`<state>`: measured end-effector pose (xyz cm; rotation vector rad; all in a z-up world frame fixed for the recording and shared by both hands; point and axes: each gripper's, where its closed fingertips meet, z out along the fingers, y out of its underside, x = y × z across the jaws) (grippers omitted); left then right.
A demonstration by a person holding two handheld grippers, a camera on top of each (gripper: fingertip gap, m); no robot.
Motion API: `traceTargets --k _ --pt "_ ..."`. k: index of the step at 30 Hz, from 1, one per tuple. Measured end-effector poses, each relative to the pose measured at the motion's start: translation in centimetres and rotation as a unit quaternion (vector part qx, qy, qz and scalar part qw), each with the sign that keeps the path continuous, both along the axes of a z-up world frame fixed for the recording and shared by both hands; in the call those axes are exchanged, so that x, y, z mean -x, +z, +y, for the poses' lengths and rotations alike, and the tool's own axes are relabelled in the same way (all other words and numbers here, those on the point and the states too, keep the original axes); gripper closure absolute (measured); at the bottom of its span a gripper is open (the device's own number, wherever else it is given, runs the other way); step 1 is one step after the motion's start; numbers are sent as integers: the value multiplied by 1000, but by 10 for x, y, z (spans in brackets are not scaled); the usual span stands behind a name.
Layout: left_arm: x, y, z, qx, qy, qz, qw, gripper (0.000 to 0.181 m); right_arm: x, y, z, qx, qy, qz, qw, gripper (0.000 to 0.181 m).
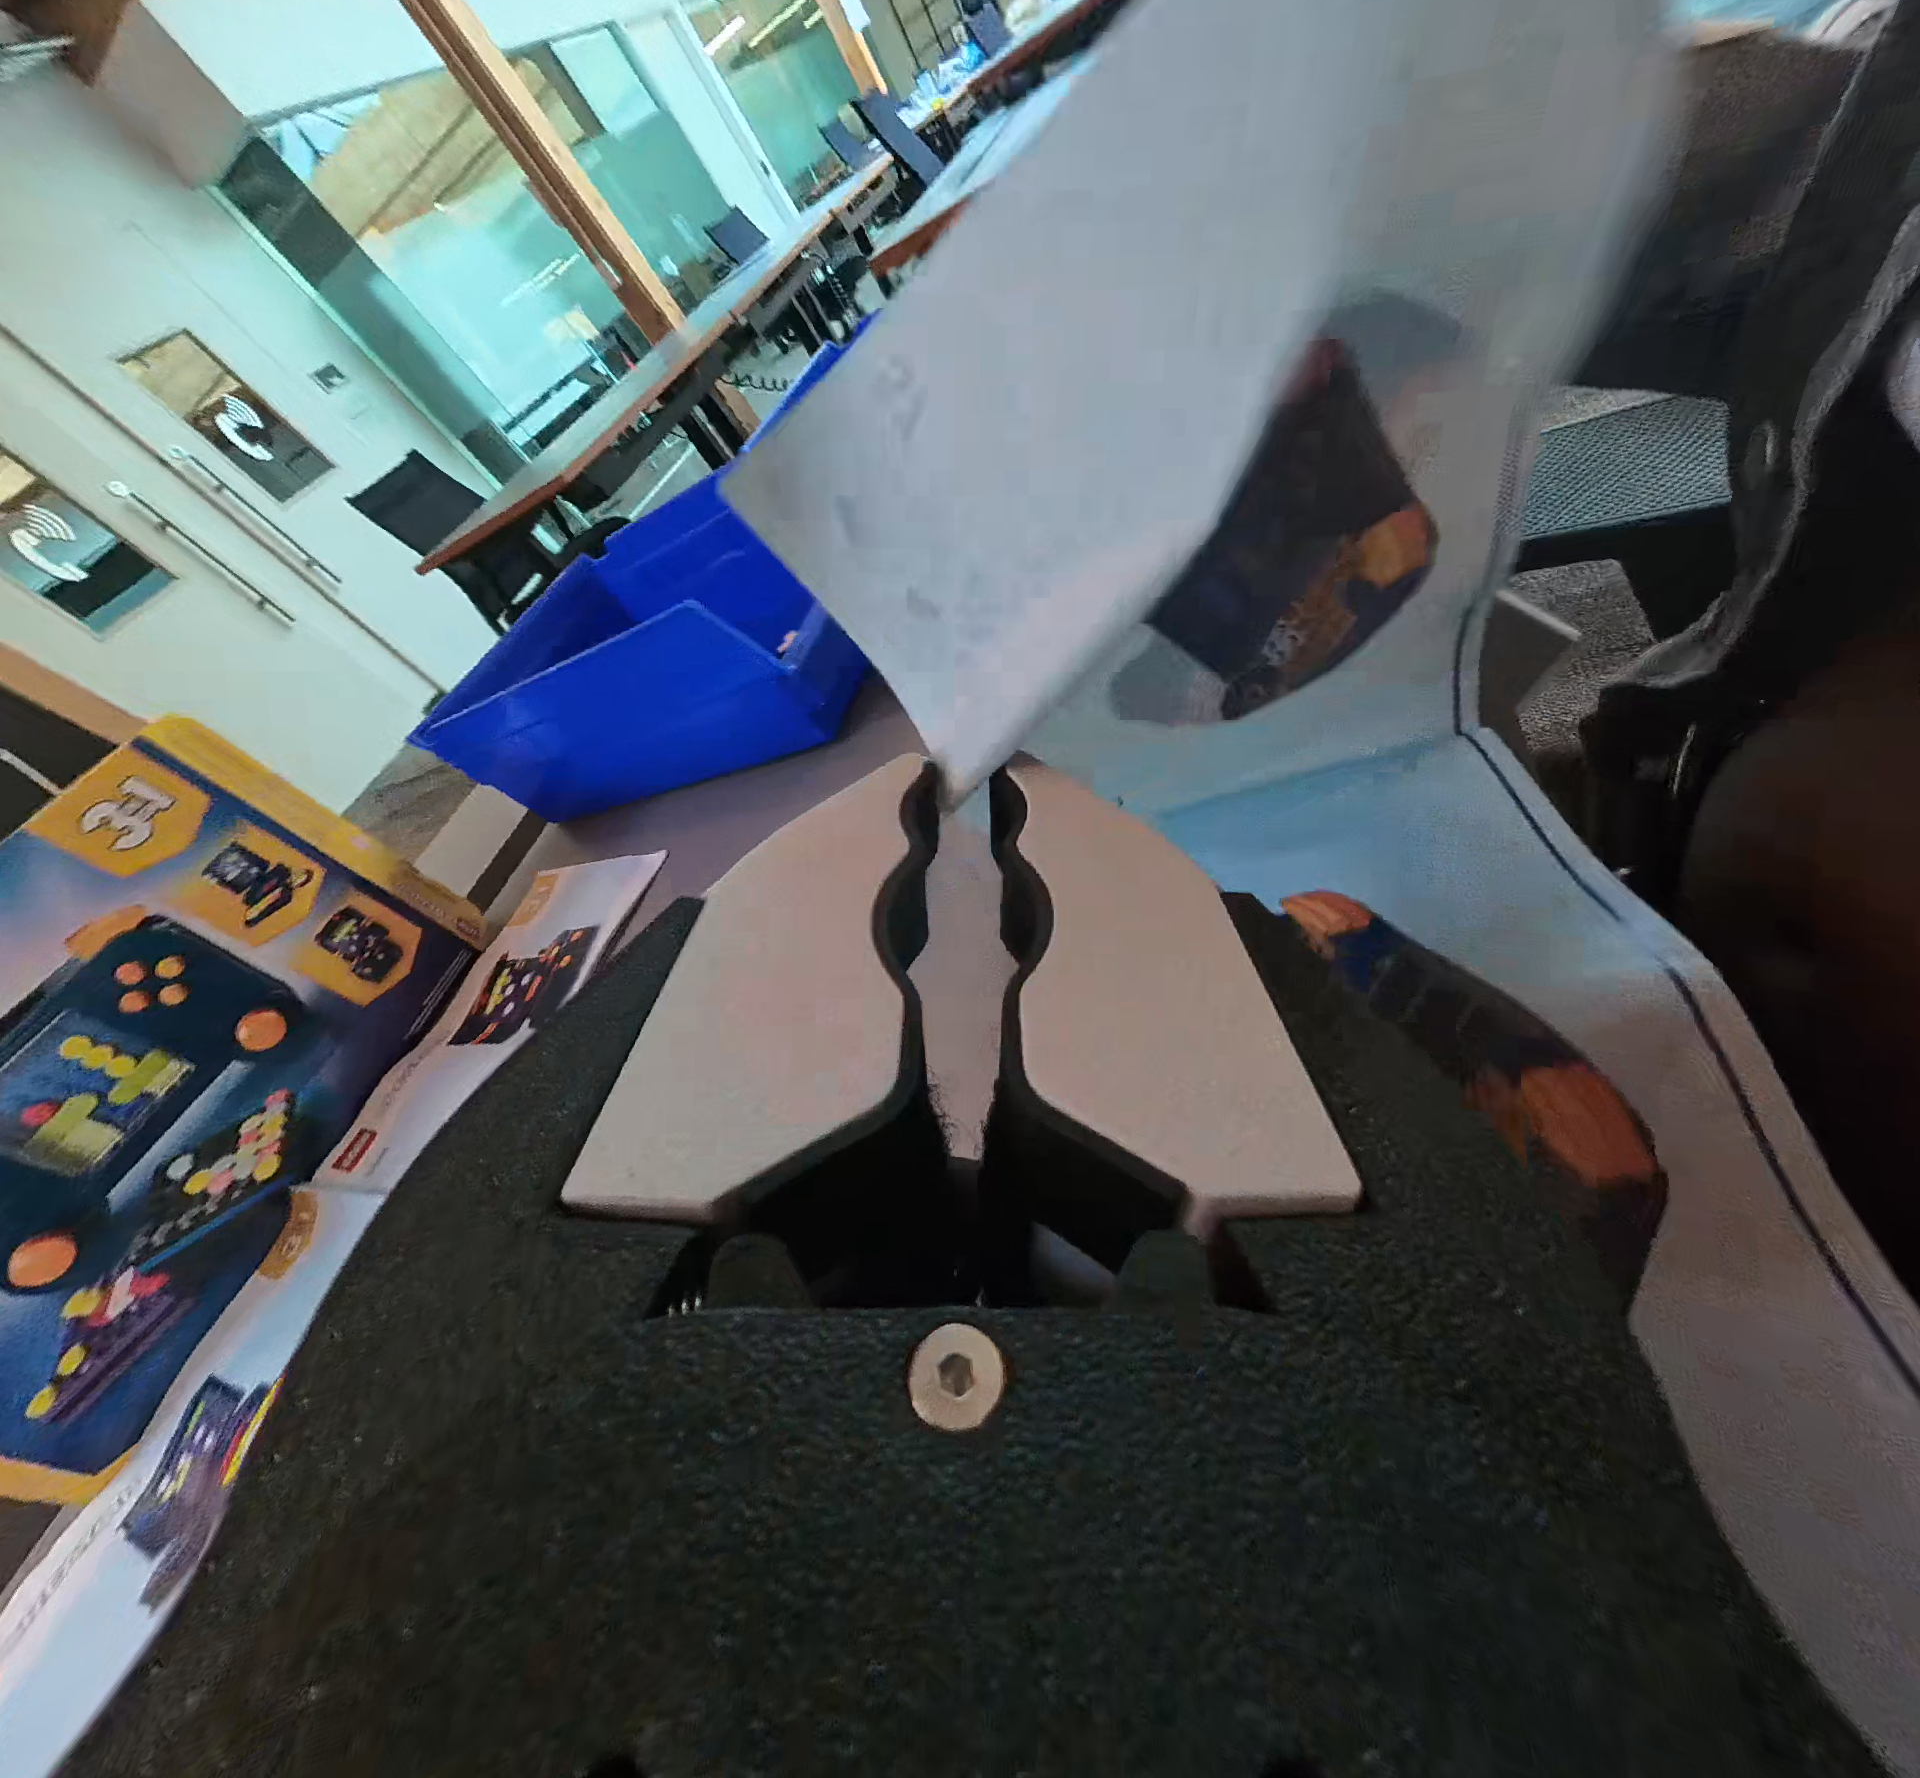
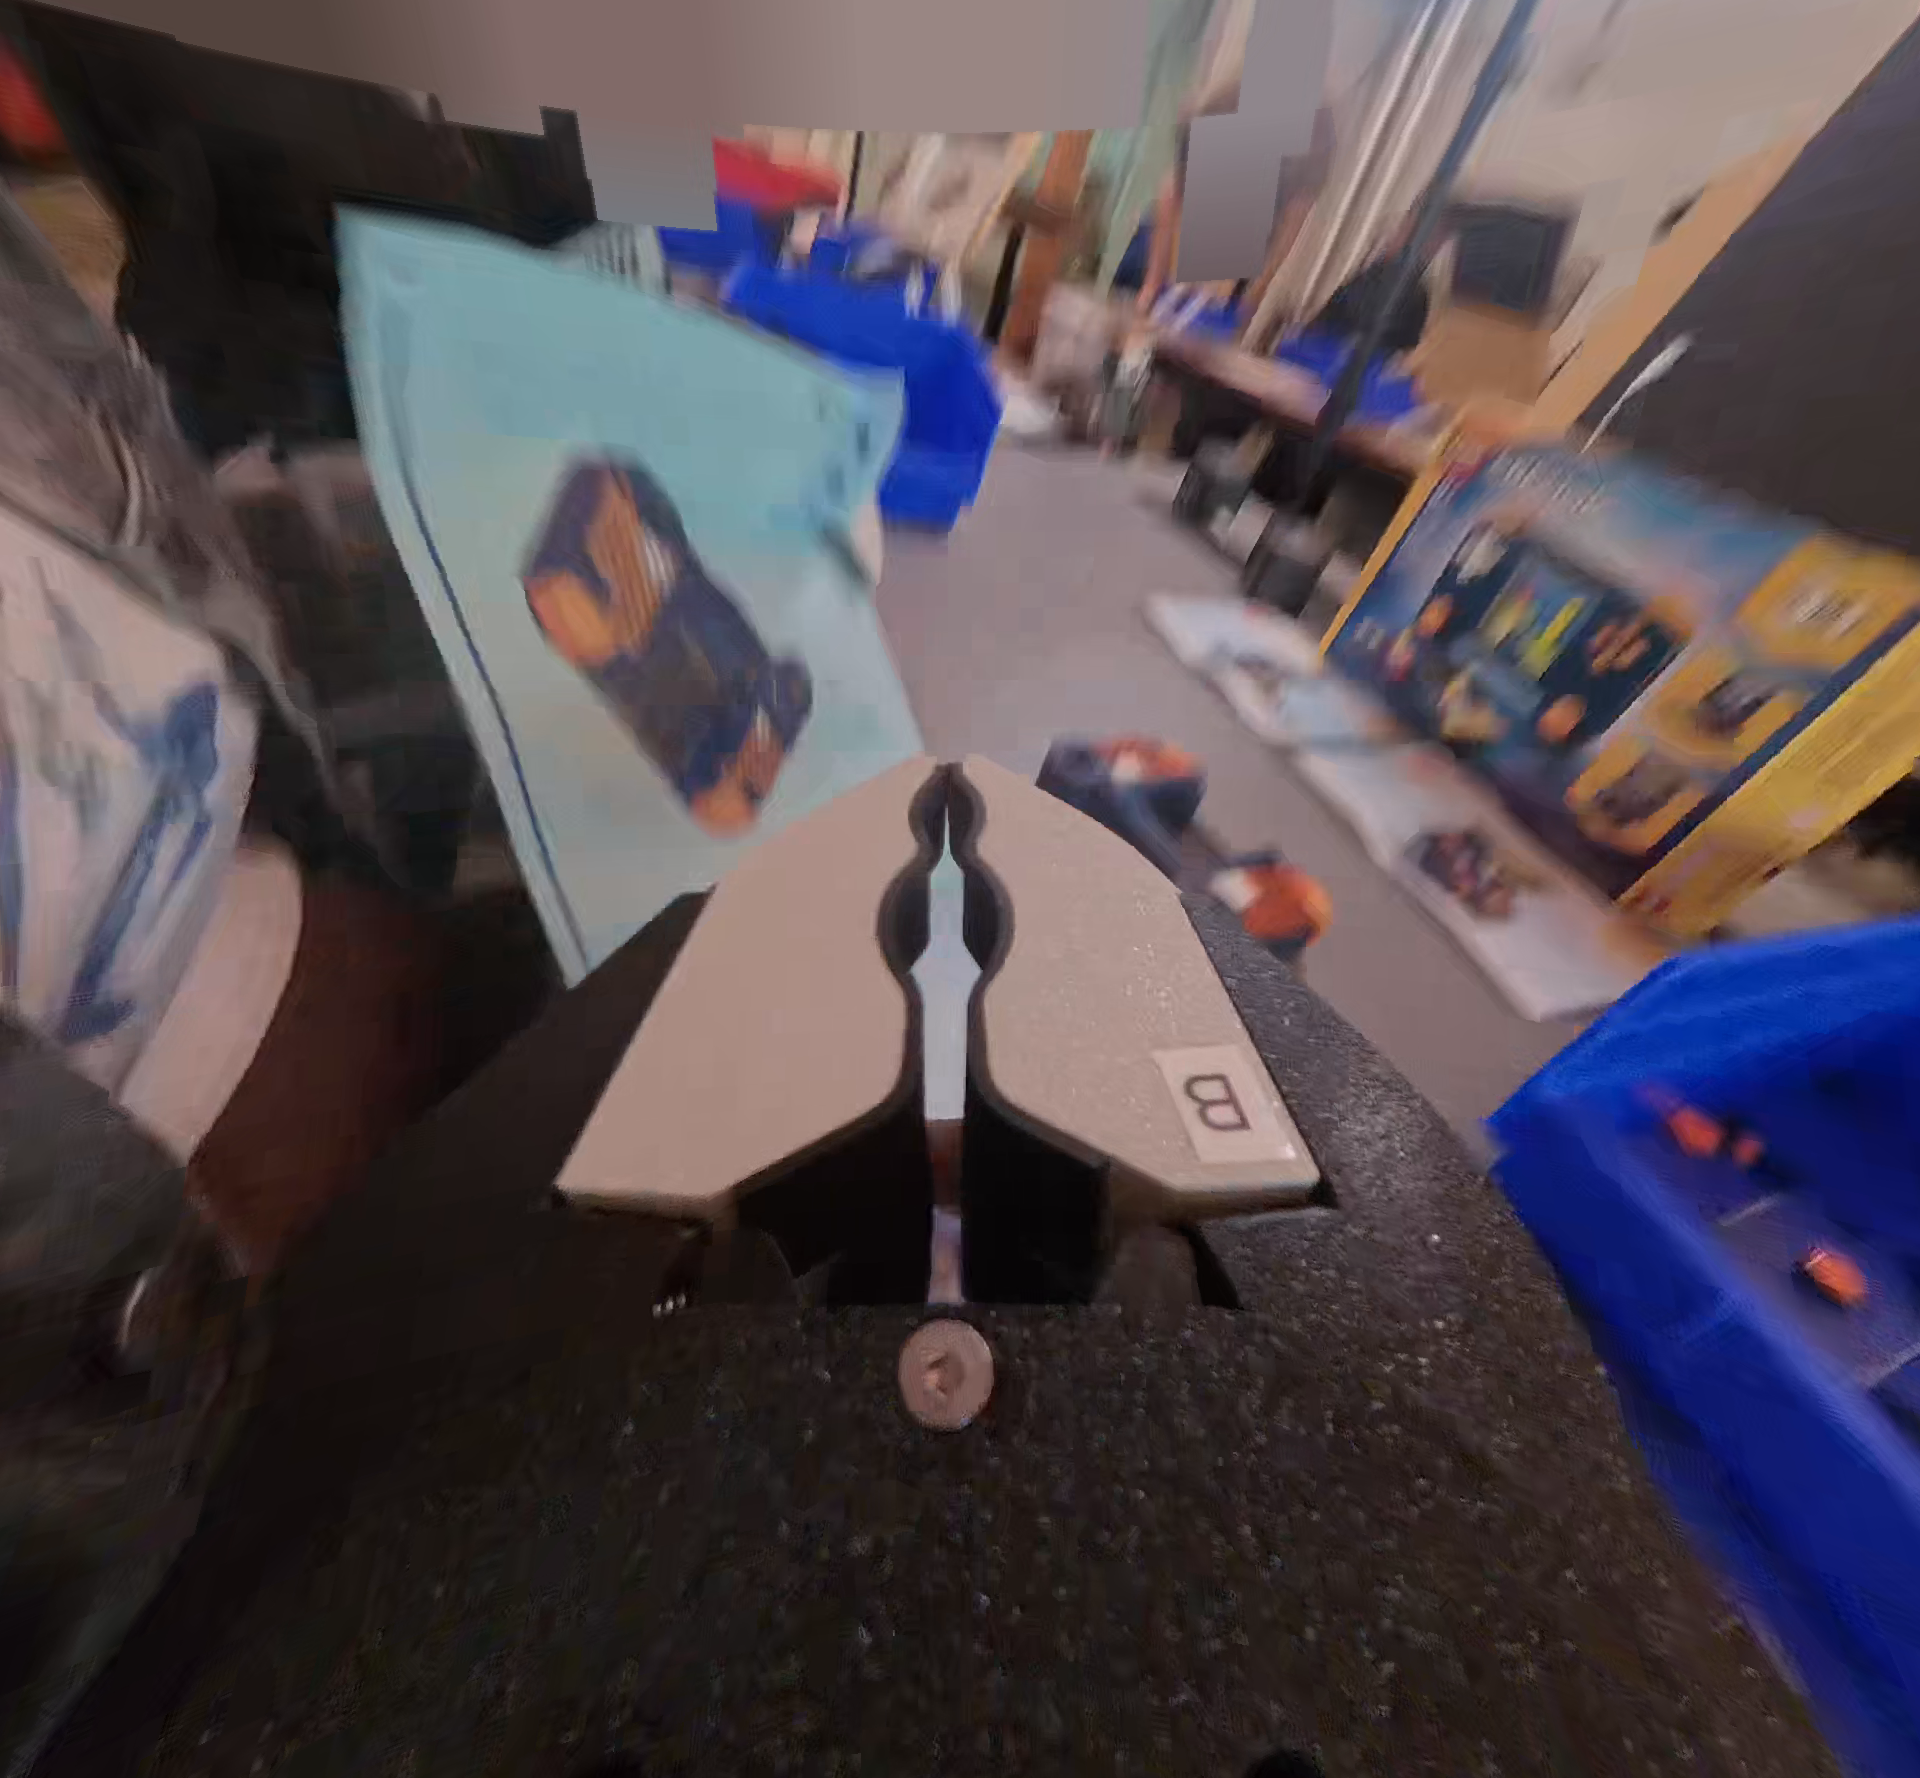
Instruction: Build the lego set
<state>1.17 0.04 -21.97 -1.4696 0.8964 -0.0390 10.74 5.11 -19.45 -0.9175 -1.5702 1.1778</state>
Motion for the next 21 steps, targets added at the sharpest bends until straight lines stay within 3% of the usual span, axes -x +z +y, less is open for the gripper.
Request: traceTargets --k 3,6,9,11,12,14,16,18,21 --pt "22 -11 -12 17 24 -4 1000 171 12 -61 -27 -57 61 -151 985 181" --pt "55 -17 -17 29 99 19 994 157 38 -94 -59 -122 84 -208 967 181" --pt "100 8 -26 6 213 4 977 153 61 -125 -65 -151 54 -284 945 180" --pt "121 40 -39 -27 285 -37 957 153 75 -123 -63 -142 23 -283 948 180" --pt "117 56 -46 -34 293 -55 954 155 82 -123 -60 -132 1 -293 947 179" --pt "72 77 -55 -27 220 -59 973 162 91 -126 -56 -107 -27 -304 946 178" --pt "12 72 -53 19 127 -41 991 165 98 -121 -48 -67 -55 -297 951 173" --pt "-42 35 -41 105 47 6 993 167 99 -110 -45 -12 -47 -274 960 174" --pt "-69 -37 -12 189 39 108 975 171 83 -84 -39 72 -2 -238 969 181"
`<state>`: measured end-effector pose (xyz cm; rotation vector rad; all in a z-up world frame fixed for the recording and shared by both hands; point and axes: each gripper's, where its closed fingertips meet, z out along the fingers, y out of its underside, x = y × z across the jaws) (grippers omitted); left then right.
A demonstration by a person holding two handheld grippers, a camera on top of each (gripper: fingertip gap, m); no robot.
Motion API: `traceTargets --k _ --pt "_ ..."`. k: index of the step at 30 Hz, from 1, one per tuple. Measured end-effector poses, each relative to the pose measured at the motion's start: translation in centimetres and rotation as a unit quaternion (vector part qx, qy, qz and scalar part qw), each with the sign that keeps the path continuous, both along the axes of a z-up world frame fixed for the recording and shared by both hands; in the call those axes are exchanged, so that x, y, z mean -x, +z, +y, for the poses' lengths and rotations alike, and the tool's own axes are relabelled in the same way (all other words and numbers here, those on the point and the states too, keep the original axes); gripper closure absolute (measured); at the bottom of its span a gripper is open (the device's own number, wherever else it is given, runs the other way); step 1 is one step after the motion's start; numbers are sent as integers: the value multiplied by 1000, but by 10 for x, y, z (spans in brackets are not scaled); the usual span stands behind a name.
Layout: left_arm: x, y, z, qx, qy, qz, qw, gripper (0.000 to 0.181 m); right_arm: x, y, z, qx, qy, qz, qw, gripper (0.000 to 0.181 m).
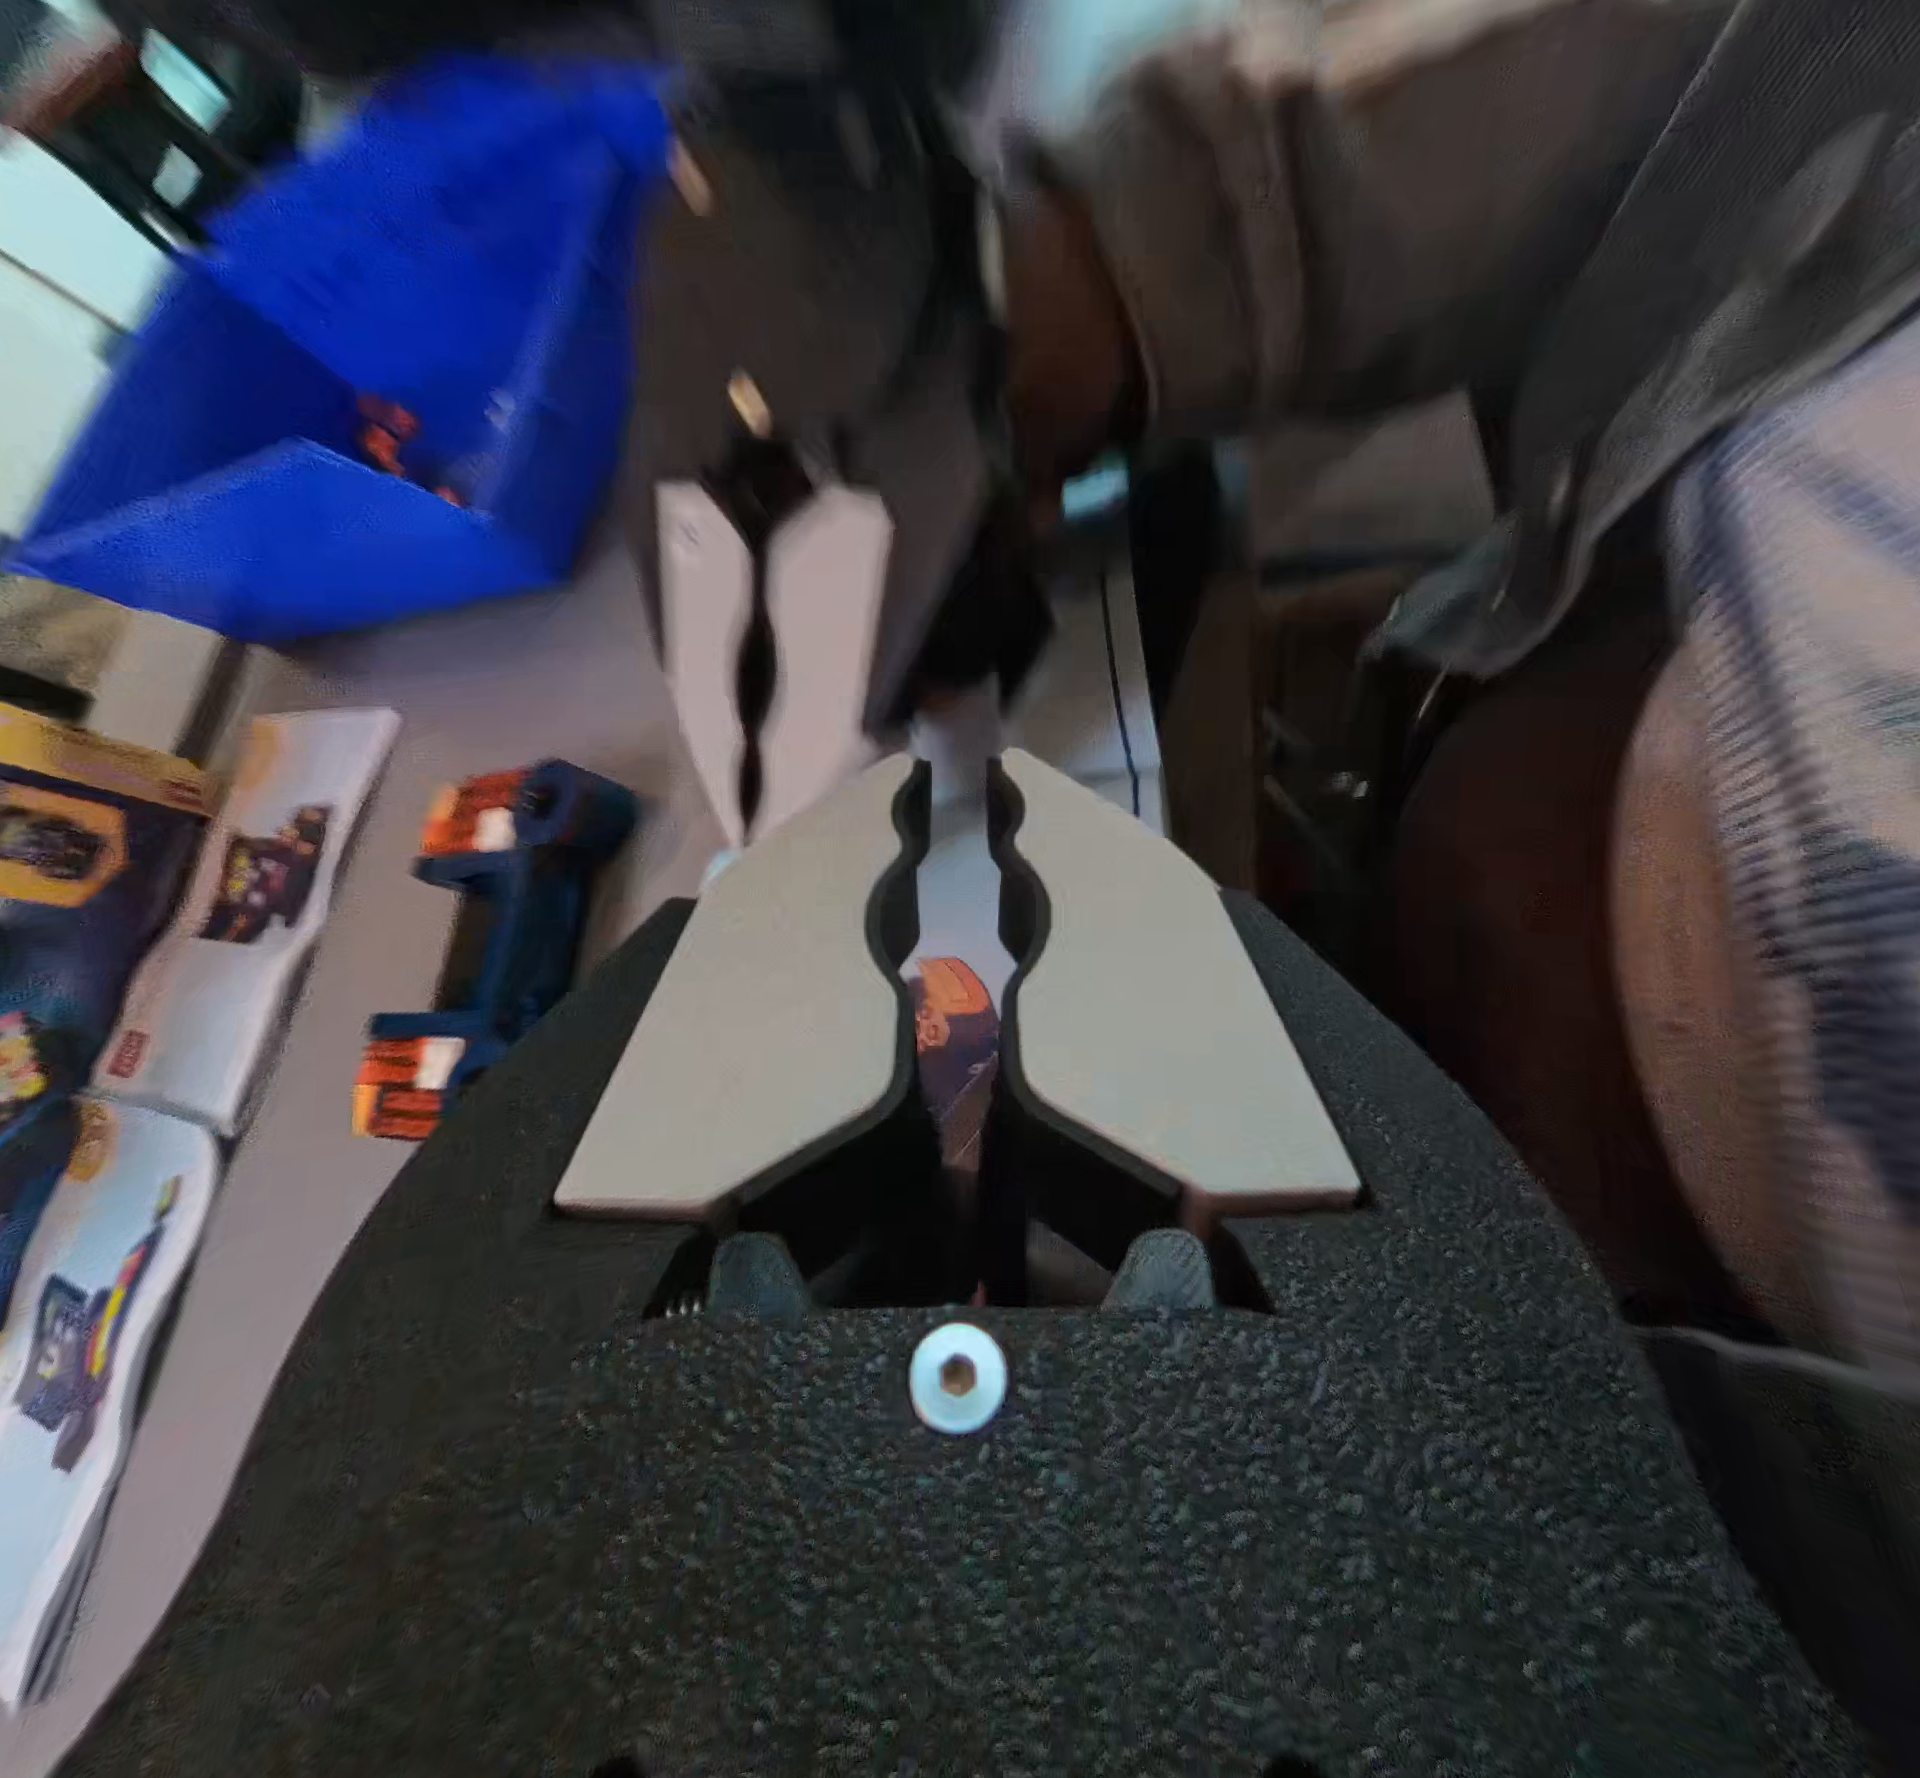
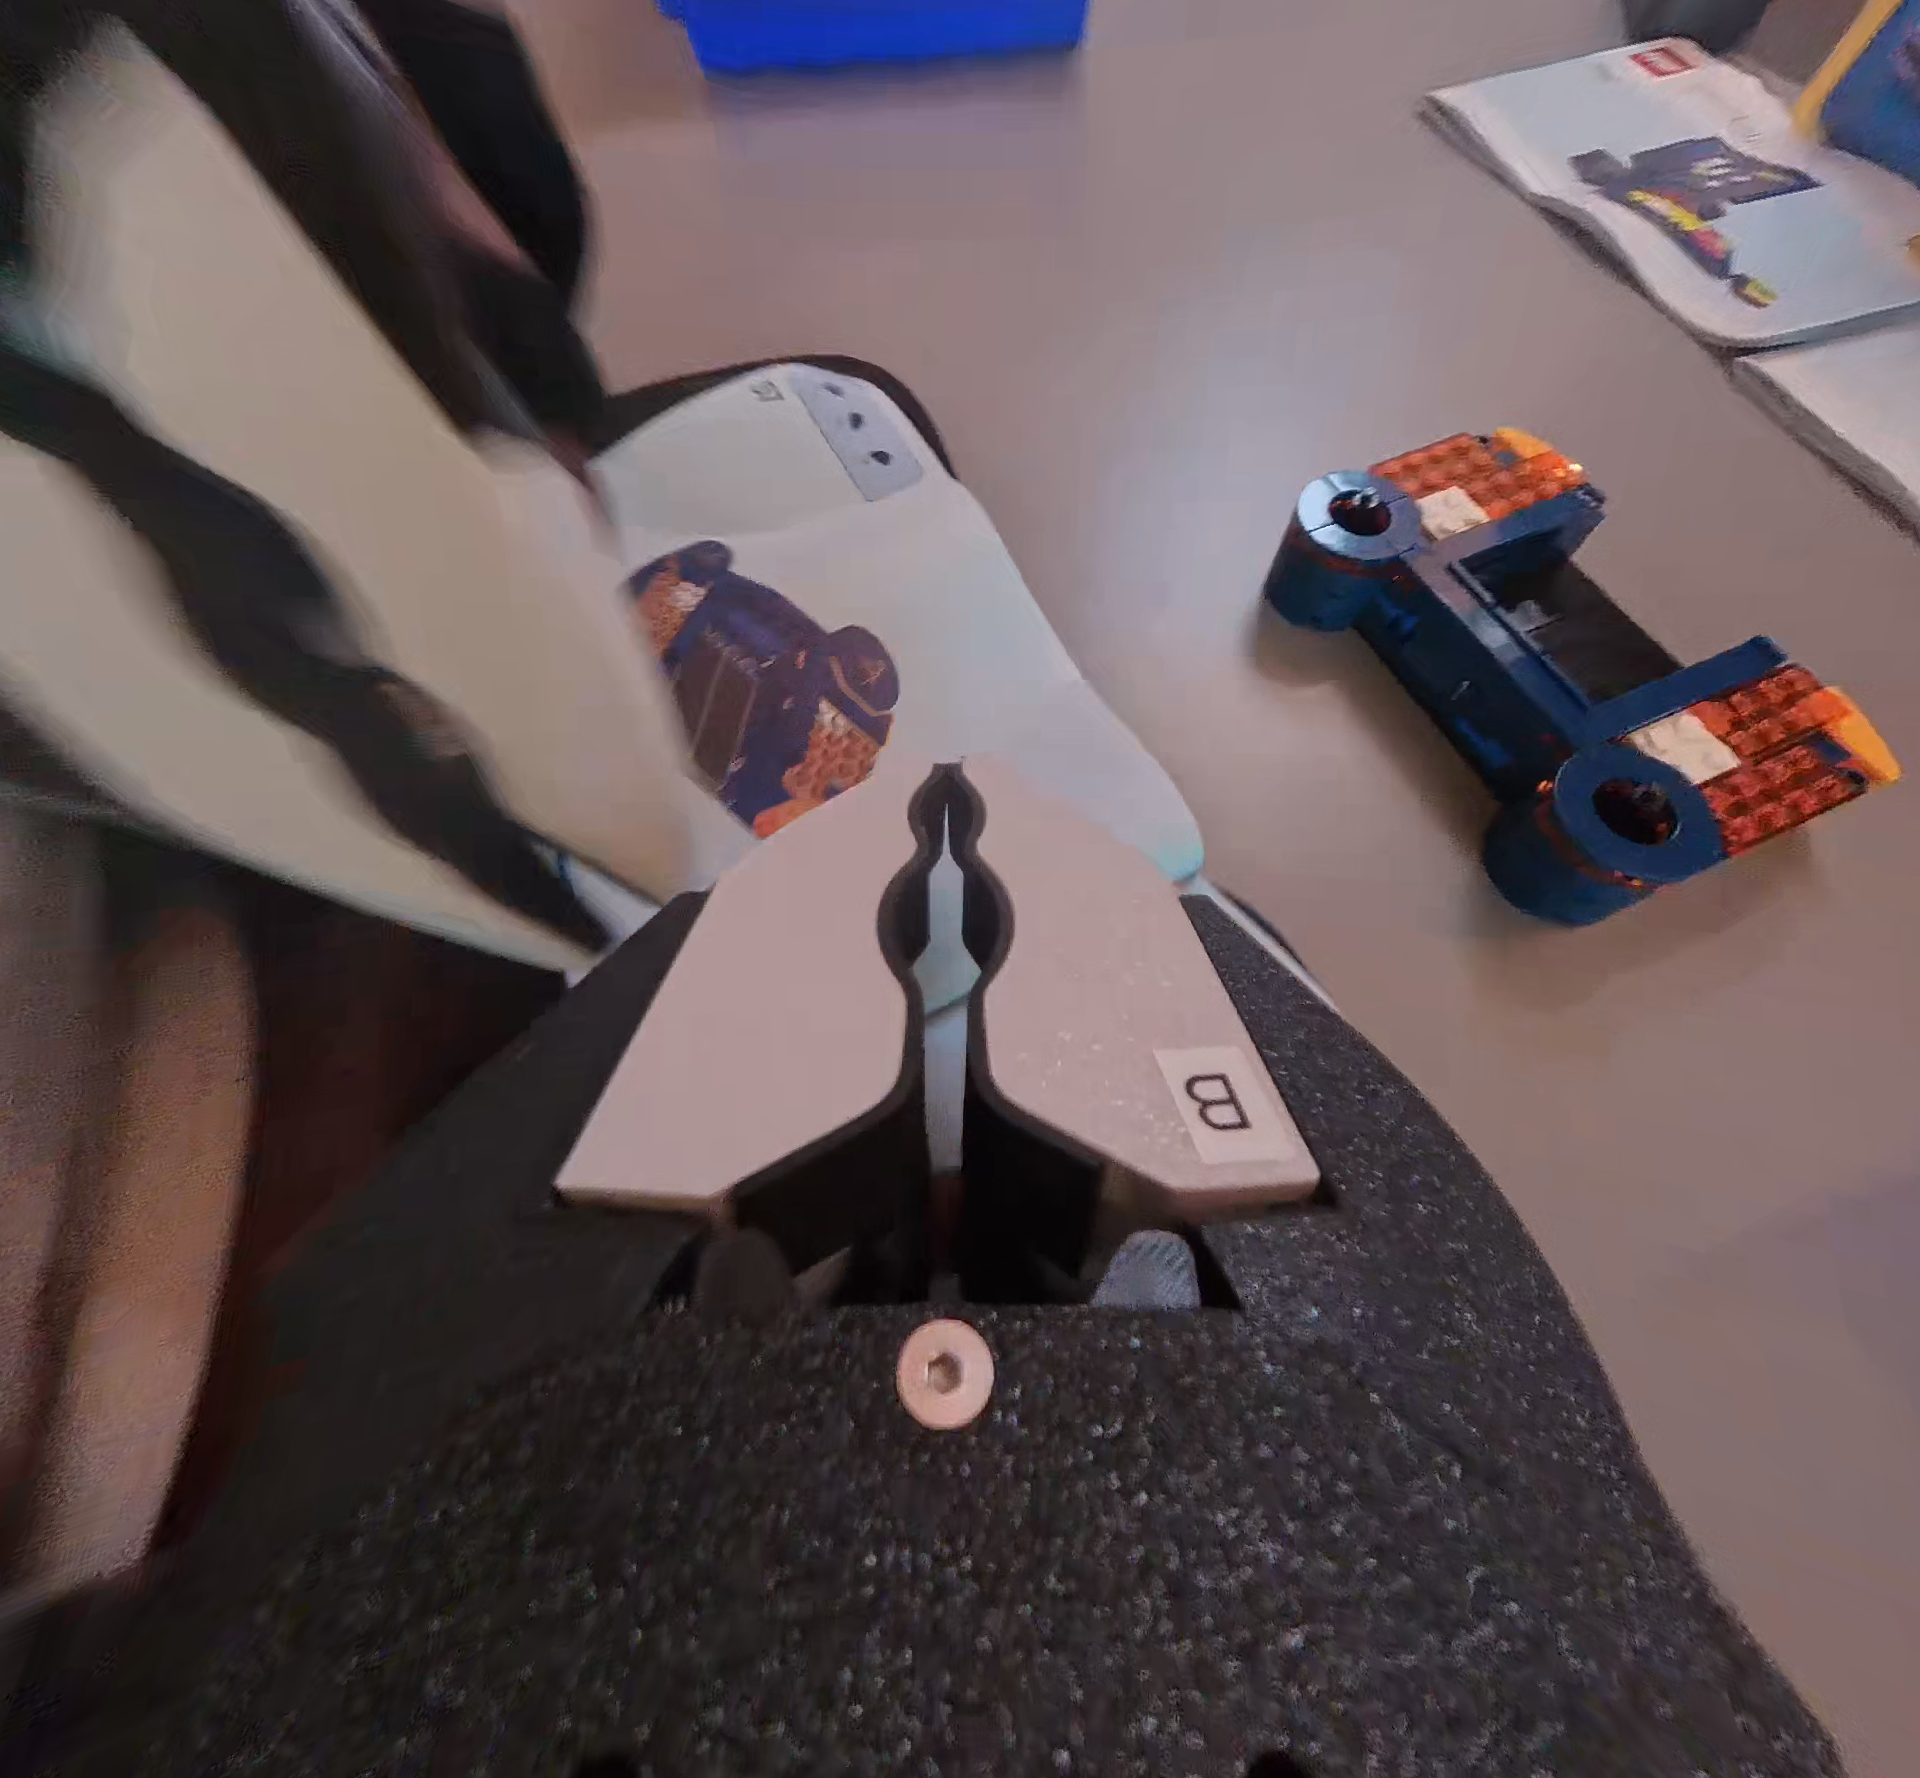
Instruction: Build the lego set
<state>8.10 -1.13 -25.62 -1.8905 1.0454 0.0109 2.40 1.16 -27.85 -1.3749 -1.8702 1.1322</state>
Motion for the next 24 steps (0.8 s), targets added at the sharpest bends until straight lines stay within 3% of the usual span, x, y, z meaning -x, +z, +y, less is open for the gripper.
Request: traceTargets --k 2,4,6,10,13,14,15,18,20,22,24 --pt "3 -40 8 47 -1 42 998 170 -21 -1 -5 39 54 -29 997 181" --pt "14 -64 10 86 8 37 996 168 -37 -30 -6 51 82 -114 989 181" --pt "18 -60 5 110 4 -43 993 169 -37 -34 -1 125 76 -131 981 181" --pt "78 -60 2 125 95 -97 983 162 -33 -34 6 204 53 -160 964 181" --pt "145 -43 4 52 225 -37 972 163 -27 -34 13 195 15 -142 970 181" --pt "147 -31 3 27 228 -16 973 164 -26 -34 15 191 4 -137 972 181" --pt "129 -15 3 2 192 -24 981 164 -25 -34 16 188 -1 -136 973 181" --pt "29 19 11 -66 22 -115 991 164 -25 -35 16 189 -1 -139 972 181" --pt "-11 -7 17 -30 -38 -93 994 166 -26 -34 16 190 -1 -140 972 181" --pt "-7 -56 25 62 -5 -35 997 170 -26 -35 16 188 -2 -142 972 181" --pt "-8 -60 23 90 -10 -50 995 175 -27 -34 16 168 -1 -150 974 181"
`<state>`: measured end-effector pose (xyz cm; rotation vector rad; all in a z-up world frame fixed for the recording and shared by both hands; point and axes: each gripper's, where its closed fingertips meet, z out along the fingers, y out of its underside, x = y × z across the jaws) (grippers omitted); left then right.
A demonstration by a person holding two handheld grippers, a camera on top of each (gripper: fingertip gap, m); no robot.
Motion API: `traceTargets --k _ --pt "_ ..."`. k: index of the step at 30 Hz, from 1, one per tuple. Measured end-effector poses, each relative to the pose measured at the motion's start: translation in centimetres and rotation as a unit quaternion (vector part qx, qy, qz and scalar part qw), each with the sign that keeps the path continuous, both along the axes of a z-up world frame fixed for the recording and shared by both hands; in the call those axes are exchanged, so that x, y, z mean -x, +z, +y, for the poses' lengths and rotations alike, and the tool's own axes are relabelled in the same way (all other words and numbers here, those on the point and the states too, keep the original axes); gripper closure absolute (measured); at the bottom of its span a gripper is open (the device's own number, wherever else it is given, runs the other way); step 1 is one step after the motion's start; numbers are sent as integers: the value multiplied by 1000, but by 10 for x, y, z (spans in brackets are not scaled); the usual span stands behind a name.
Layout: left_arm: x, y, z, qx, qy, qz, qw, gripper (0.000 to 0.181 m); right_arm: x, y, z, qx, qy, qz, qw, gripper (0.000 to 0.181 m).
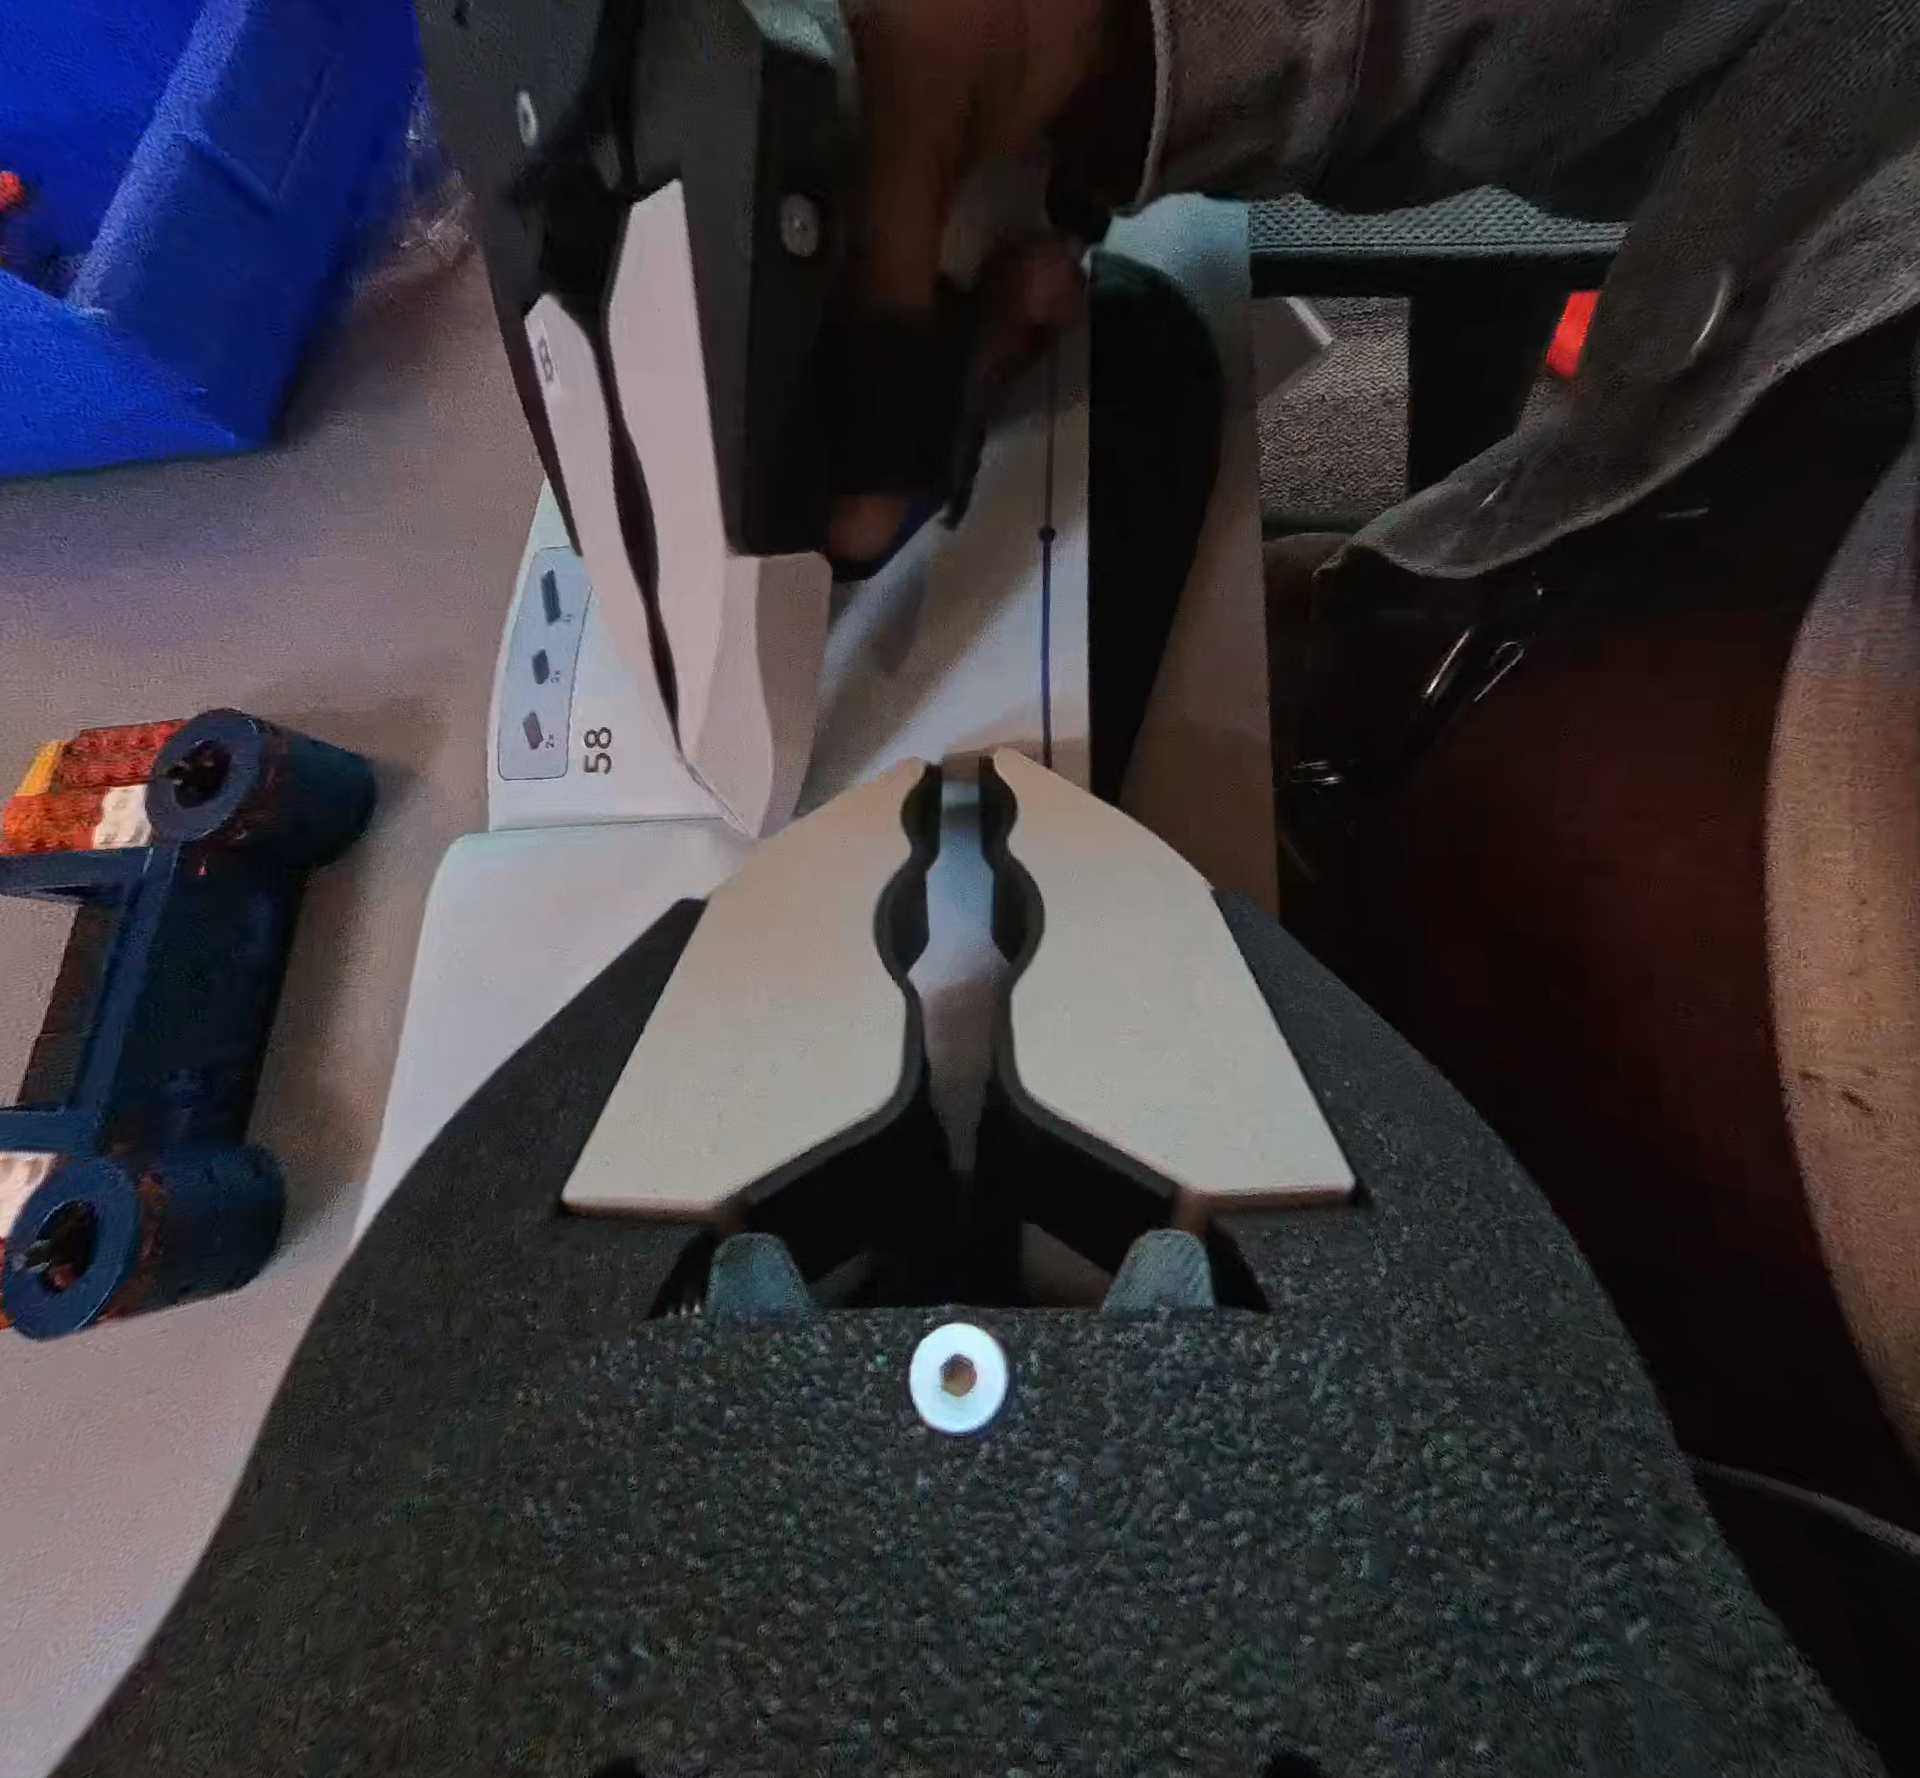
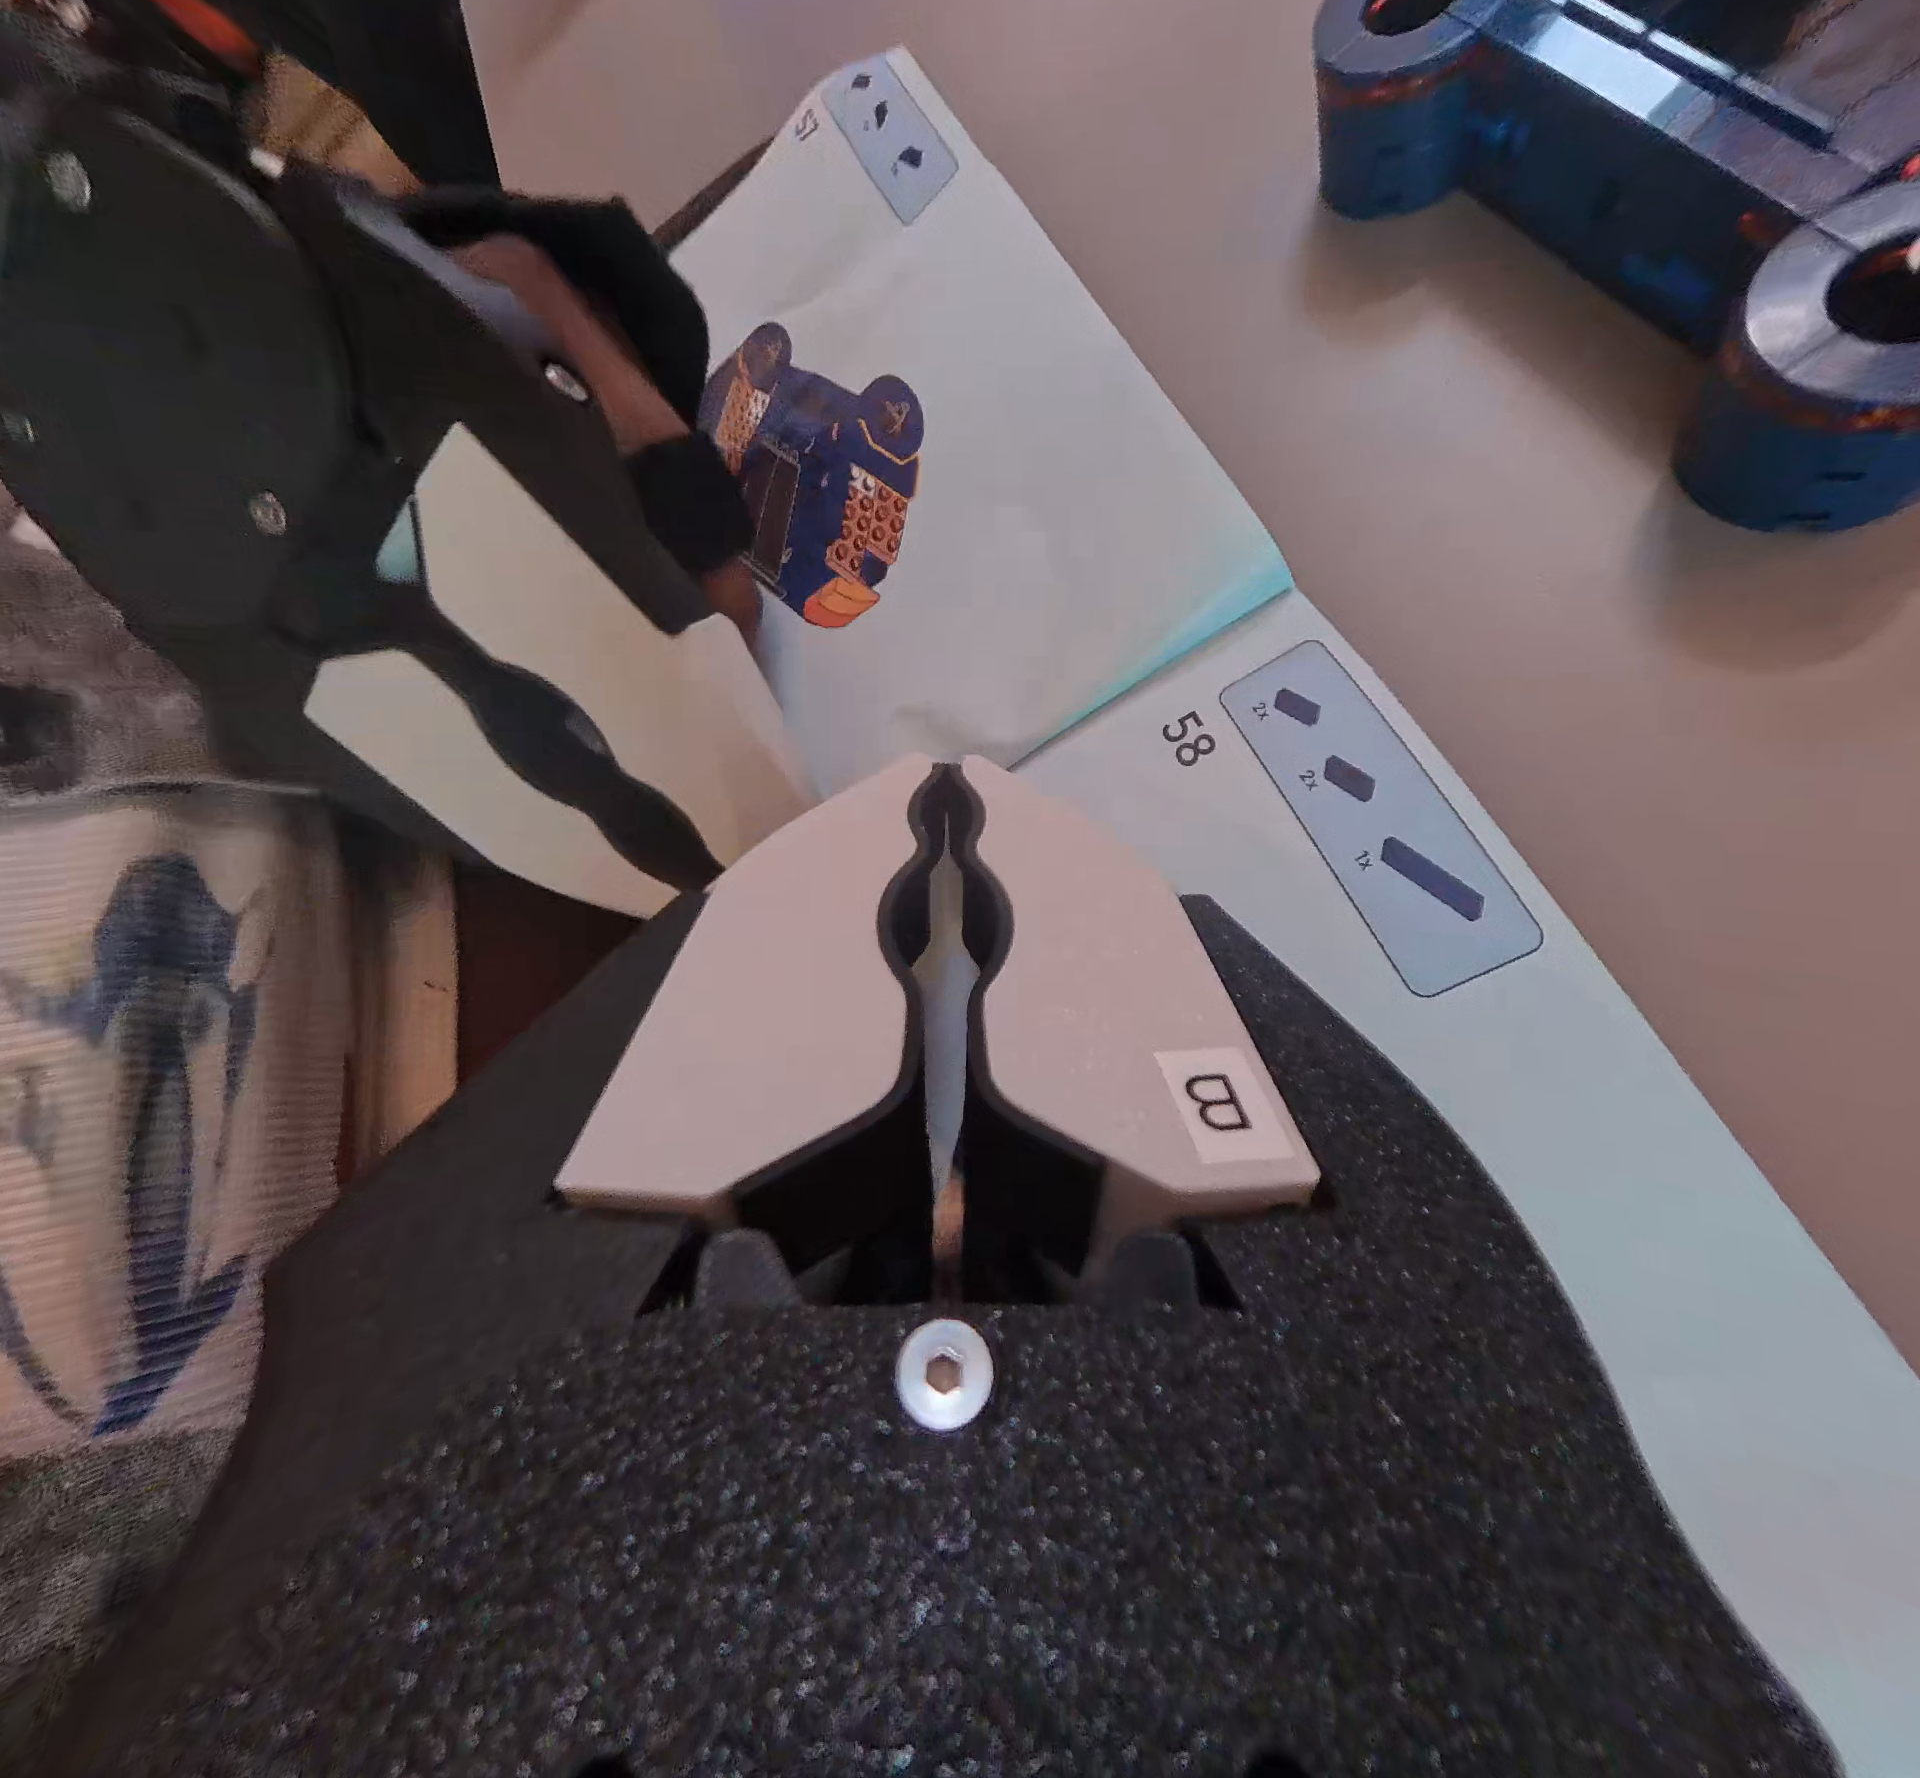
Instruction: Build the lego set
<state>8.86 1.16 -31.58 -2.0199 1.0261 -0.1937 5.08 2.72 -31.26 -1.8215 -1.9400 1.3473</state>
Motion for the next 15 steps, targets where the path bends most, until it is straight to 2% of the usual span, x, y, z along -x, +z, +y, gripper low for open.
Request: traceTargets --k 2,4,6,8,10,12,15 --pt "-1 -3 -2 12 -10 -3 1000 177 2 8 -5 -29 22 14 999 181" --pt "-1 -3 -3 10 -10 -2 1000 177 14 24 -13 -4 30 57 998 181" --pt "-1 -2 -3 6 -9 -1 1000 177 19 -2 -2 -42 20 1 999 181" --pt "1 -1 -3 6 -1 -9 1000 175 22 -3 -2 9 14 -5 1000 181" --pt "8 1 -7 23 16 -36 999 169 22 -2 1 16 9 -1 1000 181" --pt "28 0 -21 89 46 -85 991 157 22 -2 2 20 4 5 1000 181" --pt "84 4 -41 153 119 -188 963 171 22 -1 3 19 -1 11 1000 181"
